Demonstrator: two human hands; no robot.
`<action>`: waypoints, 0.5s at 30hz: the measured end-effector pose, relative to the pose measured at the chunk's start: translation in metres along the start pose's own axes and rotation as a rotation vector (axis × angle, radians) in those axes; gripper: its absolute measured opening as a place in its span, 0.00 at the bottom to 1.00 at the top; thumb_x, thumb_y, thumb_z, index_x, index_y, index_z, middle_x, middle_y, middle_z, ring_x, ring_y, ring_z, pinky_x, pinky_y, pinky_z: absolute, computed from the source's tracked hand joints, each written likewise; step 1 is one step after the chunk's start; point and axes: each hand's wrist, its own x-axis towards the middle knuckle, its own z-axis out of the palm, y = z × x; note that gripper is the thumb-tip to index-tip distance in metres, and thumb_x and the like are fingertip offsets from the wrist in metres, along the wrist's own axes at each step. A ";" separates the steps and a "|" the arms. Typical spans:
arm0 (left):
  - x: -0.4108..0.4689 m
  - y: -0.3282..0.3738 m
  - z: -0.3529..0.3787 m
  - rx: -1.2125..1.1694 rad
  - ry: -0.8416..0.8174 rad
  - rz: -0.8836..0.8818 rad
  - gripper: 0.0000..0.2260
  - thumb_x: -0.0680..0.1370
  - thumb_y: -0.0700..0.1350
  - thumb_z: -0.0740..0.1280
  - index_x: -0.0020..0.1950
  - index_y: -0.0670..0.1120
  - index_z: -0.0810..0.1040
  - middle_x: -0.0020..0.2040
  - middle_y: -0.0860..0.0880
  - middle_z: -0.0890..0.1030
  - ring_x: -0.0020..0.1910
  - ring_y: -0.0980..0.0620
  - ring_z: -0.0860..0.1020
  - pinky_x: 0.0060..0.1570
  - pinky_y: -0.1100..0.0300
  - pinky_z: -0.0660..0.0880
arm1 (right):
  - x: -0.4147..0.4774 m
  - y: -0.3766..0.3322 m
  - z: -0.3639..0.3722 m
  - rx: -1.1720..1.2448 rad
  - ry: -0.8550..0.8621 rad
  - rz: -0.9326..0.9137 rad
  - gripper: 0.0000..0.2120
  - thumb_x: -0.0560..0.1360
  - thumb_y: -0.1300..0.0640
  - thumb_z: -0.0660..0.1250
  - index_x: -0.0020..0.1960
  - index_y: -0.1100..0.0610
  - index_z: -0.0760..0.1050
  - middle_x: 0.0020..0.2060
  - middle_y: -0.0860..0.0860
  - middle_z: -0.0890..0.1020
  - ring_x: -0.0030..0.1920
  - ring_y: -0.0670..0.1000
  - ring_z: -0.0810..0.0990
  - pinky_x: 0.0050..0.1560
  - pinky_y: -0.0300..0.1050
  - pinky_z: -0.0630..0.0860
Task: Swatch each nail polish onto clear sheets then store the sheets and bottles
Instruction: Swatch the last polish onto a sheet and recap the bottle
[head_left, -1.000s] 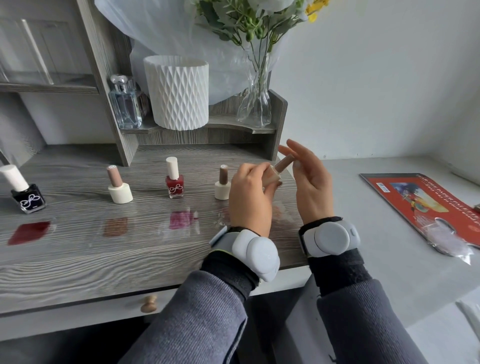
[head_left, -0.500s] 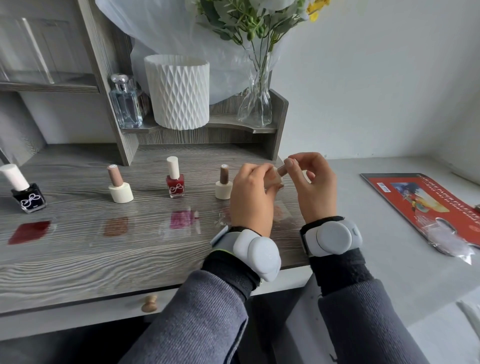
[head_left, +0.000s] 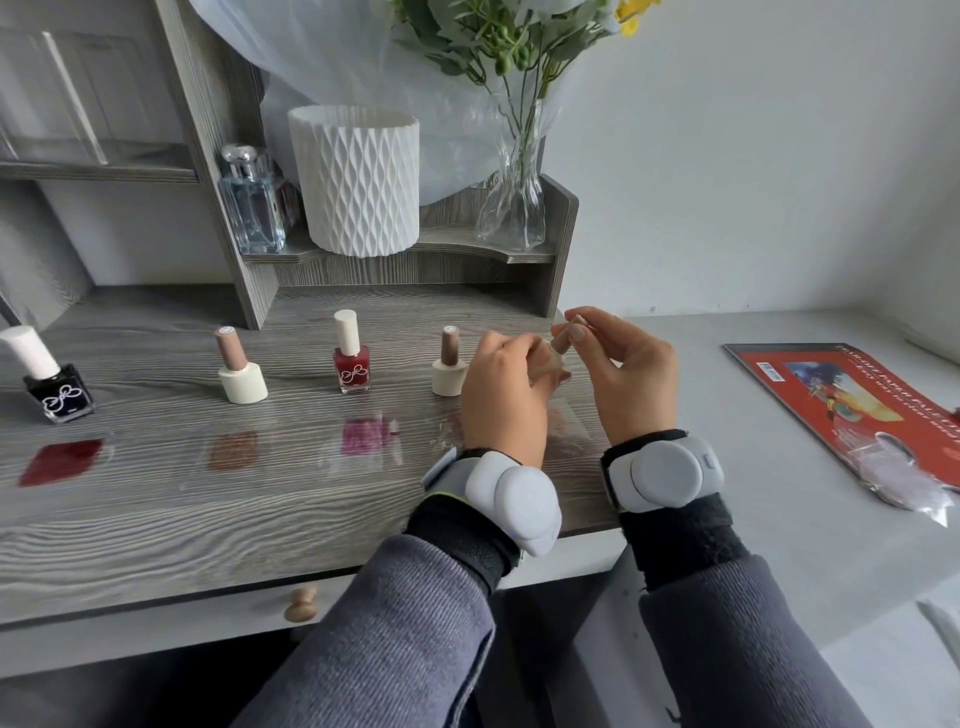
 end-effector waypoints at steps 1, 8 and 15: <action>0.000 -0.001 0.000 0.000 -0.006 -0.004 0.11 0.73 0.45 0.72 0.54 0.44 0.80 0.50 0.46 0.77 0.49 0.49 0.76 0.47 0.61 0.68 | 0.000 0.000 0.000 -0.006 0.002 0.004 0.11 0.77 0.62 0.68 0.46 0.46 0.79 0.37 0.39 0.84 0.45 0.38 0.83 0.51 0.32 0.75; 0.000 -0.004 0.003 -0.022 -0.016 -0.028 0.08 0.76 0.44 0.70 0.53 0.43 0.79 0.48 0.49 0.80 0.50 0.50 0.77 0.49 0.61 0.69 | 0.003 0.008 0.005 -0.086 -0.087 0.024 0.09 0.78 0.61 0.66 0.53 0.51 0.80 0.44 0.44 0.85 0.52 0.47 0.83 0.60 0.47 0.76; 0.001 -0.007 0.006 0.033 -0.095 -0.075 0.21 0.72 0.44 0.73 0.63 0.43 0.75 0.55 0.45 0.79 0.56 0.47 0.76 0.56 0.57 0.69 | 0.007 0.018 0.013 -0.227 -0.182 -0.038 0.13 0.76 0.58 0.58 0.56 0.49 0.78 0.47 0.42 0.84 0.54 0.52 0.80 0.59 0.55 0.74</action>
